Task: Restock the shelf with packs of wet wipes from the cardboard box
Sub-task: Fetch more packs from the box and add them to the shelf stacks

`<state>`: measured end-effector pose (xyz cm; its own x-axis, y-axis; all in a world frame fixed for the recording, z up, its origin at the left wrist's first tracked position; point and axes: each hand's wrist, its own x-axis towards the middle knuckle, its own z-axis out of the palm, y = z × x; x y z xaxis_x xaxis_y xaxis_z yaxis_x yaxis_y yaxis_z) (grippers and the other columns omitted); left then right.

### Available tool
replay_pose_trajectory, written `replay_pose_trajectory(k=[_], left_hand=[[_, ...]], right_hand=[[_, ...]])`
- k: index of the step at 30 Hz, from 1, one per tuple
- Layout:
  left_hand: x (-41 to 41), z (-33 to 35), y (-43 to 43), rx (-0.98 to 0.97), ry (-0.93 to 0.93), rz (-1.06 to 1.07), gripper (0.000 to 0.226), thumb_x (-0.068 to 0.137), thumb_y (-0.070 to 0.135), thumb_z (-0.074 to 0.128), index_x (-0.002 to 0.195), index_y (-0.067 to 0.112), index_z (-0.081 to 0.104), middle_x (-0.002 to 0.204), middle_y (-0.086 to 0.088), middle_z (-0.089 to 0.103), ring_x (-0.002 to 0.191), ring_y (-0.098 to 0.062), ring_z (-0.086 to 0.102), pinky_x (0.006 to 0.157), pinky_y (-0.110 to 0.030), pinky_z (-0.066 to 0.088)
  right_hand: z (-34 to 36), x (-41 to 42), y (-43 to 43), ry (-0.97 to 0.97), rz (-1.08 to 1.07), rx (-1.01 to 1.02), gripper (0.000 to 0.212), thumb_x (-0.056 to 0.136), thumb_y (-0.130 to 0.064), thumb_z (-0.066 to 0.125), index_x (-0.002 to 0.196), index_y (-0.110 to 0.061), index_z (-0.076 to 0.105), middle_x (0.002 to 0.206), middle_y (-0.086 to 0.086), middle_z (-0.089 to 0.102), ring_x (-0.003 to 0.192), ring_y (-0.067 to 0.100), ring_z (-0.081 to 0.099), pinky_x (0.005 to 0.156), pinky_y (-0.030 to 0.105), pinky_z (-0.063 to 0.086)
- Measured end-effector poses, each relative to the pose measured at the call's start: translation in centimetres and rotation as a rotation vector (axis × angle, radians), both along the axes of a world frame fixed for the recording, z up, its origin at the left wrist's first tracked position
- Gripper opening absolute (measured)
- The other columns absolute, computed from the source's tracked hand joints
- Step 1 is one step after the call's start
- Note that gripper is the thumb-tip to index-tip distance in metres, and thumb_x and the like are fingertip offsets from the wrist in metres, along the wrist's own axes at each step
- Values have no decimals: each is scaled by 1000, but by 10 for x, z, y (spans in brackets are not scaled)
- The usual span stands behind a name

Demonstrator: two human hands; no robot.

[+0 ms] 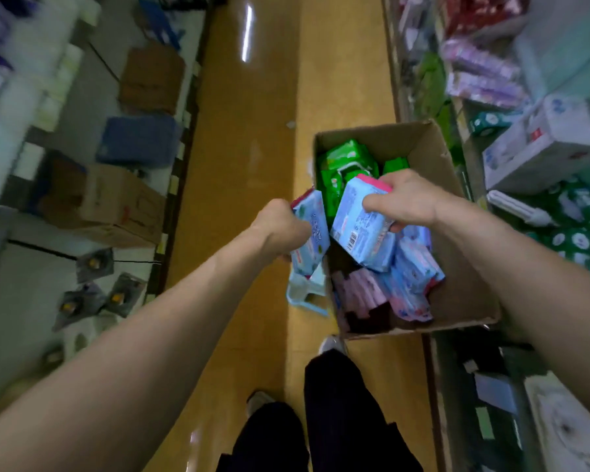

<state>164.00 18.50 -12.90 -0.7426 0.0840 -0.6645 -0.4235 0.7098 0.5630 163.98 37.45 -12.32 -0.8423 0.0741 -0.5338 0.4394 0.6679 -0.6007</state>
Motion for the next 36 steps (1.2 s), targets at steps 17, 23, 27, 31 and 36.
replay_pose_trajectory(k=[17,23,27,31,36], left_hand=[[131,179,-327,-167,393,548,20,85,12,52,102,7,59,99,-16,70,83,-29,71,67,-45,61],[183,219,-409,-240,503,721,19,83,13,51,98,5,59,93,-14,70,77,-26,71,62,-42,61],[206,239,-446,-267,554,817,23,81,12,51,98,2,63,90,-16,71,74,-28,71,61,-44,61],[219,248,-476,-257,561,918,24,81,10,50,98,1,64,89,-17,72,75,-31,72,61,-47,60],[224,258,-513,-253,589,1108,10,81,10,53,89,9,58,90,-14,71,79,-33,72,67,-50,60]], right_hand=[[189,44,-360,455,760,130,21,80,-29,61,91,-11,61,89,10,67,78,26,65,63,29,53],[233,65,-457,583,925,78,23,81,-28,61,95,-10,65,85,10,67,70,24,65,52,26,50],[256,72,-514,628,1043,28,13,82,-24,60,76,-14,56,70,3,60,58,16,60,44,20,41],[266,72,-566,627,1179,-28,12,83,-22,59,75,-13,57,71,4,61,60,18,61,44,20,46],[277,61,-623,614,1315,-151,11,83,-18,60,75,-10,58,69,2,61,58,16,58,45,22,49]])
